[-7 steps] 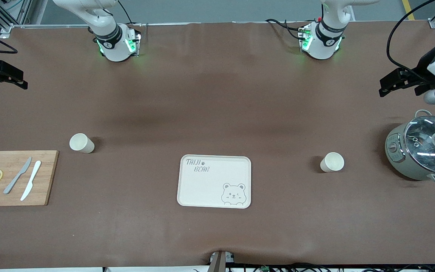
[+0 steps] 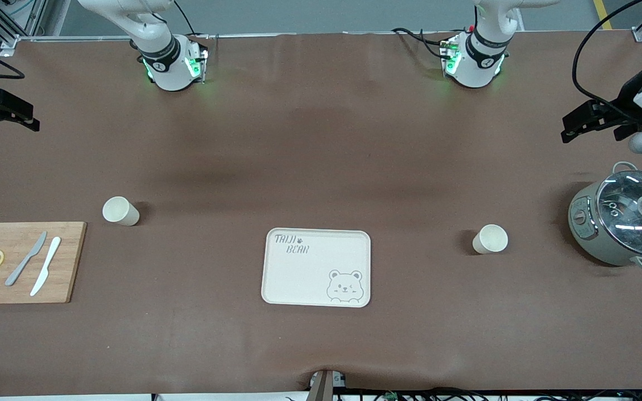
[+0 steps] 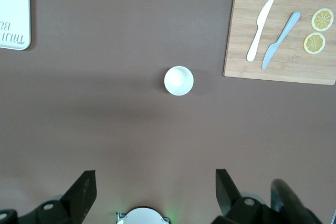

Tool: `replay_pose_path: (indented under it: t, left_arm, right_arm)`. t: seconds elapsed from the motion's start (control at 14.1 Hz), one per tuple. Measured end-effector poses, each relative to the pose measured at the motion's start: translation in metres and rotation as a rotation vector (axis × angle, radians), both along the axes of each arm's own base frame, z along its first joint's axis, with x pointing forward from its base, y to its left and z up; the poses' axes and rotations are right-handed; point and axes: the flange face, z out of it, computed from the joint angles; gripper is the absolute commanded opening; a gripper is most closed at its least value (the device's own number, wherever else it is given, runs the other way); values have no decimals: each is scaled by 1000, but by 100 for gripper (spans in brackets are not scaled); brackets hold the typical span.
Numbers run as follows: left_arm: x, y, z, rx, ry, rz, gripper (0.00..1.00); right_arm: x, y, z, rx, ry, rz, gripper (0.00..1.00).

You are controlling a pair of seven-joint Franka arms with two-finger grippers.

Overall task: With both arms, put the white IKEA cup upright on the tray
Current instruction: 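Move the left gripper down toward the white cup beside the pot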

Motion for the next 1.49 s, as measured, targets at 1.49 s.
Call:
replay_pose_path:
  t: [1.49]
  left_arm:
    - [56, 22, -281, -9, -52, 23, 100]
  right_arm:
    - [24, -6, -41, -9, 67, -9, 100]
